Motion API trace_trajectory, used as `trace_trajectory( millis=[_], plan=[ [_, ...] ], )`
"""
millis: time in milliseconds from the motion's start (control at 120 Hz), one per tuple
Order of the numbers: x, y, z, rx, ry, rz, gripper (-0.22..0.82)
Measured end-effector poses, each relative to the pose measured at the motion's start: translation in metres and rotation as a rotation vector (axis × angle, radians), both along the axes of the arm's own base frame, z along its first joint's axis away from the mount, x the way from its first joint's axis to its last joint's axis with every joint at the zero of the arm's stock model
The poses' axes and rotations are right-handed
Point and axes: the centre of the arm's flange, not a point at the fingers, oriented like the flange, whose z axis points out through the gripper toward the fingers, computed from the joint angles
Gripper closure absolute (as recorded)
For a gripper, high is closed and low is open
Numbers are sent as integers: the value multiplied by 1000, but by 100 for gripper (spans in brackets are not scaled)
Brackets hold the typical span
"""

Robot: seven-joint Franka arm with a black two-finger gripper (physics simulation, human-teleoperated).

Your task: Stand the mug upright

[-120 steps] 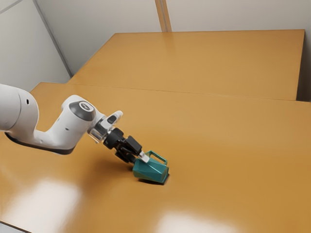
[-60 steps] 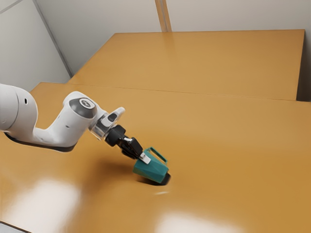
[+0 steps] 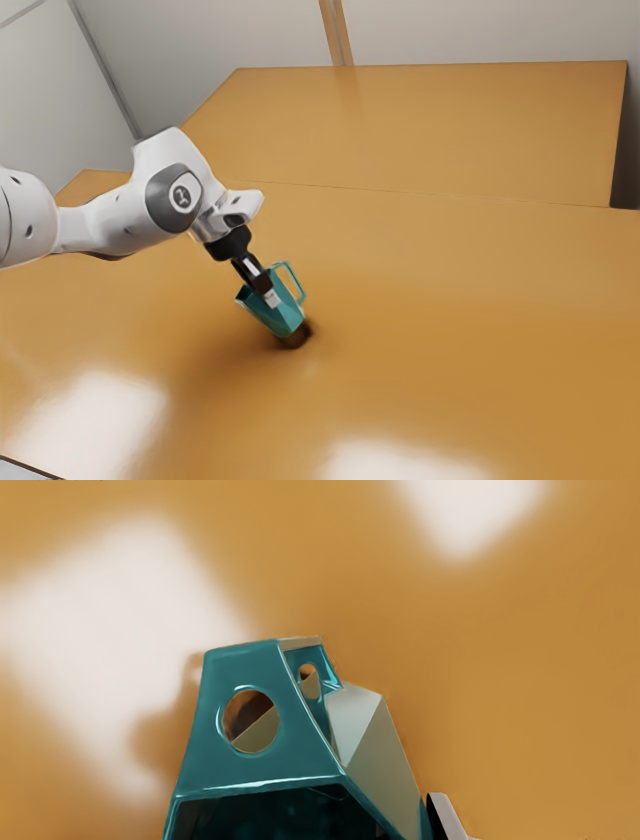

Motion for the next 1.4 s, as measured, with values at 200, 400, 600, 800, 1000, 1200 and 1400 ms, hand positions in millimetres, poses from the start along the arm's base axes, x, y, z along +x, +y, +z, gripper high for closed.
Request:
trace_trajectory(
  millis=[200, 400, 600, 800, 1000, 1200, 1400],
  plan=[
    [12, 10, 7, 227, -68, 10, 77],
    [7, 0, -4, 289, -63, 73, 77],
    [-2, -10, -18, 305, -35, 143, 77],
    [-4, -8, -28, 303, -25, 220, 77],
    [-4, -8, -30, 295, -24, 276, 57],
    [-6, -16, -30, 290, -26, 291, 22],
    [-7, -20, -8, 295, -58, 307, 9]
  ],
)
